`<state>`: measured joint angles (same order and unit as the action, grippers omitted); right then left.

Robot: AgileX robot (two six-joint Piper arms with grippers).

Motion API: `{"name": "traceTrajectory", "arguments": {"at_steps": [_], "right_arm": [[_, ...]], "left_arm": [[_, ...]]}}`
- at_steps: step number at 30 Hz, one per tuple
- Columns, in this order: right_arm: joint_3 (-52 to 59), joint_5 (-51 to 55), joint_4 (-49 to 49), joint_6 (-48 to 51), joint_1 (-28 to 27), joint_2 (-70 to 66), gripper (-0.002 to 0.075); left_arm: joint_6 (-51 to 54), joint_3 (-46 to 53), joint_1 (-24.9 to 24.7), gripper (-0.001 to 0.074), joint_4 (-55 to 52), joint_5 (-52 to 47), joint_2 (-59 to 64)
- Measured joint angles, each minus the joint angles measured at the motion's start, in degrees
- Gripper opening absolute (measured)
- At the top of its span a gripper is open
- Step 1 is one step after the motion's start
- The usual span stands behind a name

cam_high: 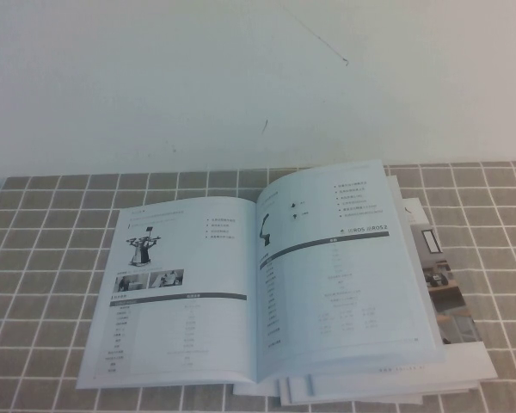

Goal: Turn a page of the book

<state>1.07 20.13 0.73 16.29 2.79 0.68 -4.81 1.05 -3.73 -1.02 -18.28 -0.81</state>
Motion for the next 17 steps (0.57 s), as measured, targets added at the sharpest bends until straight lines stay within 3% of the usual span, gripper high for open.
{"name": "traceTrajectory", "arguments": {"at_steps": [17], "right_arm": [[0.0,0.2,-0.1,-4.3,-0.7,0.0,-0.0003]], "left_arm": [[0.0,0.0,0.0,-0.0004,0.0,-0.1,0.0]]}}
